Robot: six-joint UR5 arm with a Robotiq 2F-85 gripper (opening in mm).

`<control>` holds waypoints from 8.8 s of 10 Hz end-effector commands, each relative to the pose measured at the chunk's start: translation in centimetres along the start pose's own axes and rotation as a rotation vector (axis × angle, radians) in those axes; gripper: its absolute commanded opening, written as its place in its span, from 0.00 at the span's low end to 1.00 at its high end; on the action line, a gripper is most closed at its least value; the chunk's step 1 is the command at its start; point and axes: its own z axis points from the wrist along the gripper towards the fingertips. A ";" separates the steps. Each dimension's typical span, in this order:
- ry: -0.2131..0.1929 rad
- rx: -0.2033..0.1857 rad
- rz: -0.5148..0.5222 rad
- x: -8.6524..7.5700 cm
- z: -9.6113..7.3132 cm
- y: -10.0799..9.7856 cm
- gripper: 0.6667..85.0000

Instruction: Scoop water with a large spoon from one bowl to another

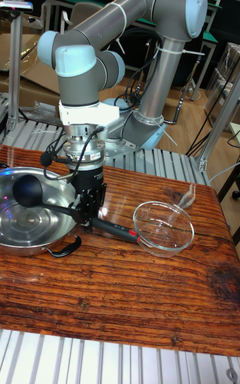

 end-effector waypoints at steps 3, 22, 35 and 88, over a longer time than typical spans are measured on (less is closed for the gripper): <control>0.023 0.011 -0.016 1.2 0.1 -0.1 0.04; 0.098 -0.034 -0.023 0.7 -1.0 0.7 0.52; 0.072 -0.042 0.000 -4.4 -0.4 1.4 0.54; 0.235 -0.046 0.233 -4.4 -3.1 -1.1 0.00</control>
